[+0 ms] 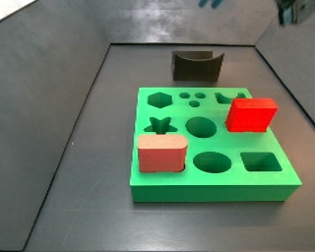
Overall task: Pick up the 3 prong object. Move up. Rotate the 3 prong object. Place the 3 prong object on the fixture. Regrasp the 3 prong object. Move to above the board. Insert the 3 prong object.
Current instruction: Move to above the board.
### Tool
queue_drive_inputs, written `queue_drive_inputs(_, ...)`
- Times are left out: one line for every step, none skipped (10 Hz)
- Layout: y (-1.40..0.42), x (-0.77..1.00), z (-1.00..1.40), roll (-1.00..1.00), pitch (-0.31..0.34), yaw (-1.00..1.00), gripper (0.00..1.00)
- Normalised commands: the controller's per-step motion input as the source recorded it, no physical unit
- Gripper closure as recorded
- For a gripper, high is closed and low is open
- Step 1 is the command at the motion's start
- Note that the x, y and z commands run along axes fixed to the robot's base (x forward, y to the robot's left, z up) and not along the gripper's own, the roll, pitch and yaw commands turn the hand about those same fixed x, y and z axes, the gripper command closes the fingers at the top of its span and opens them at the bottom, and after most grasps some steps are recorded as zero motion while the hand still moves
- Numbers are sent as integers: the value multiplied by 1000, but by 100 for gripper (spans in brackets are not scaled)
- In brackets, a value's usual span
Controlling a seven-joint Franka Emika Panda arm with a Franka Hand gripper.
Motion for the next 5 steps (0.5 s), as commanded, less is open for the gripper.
queue_drive_inputs(-20,29,362,-32,187,147,100)
queue_drive_inputs(-1000,-846,518,-1000,30,35,100)
queue_drive_inputs(-1000,-849,475,-1000,21,38,100)
queue_drive_inputs(-1000,-936,521,-1000,-20,43,100)
queue_drive_inputs(-1000,-969,521,-1000,-34,44,100)
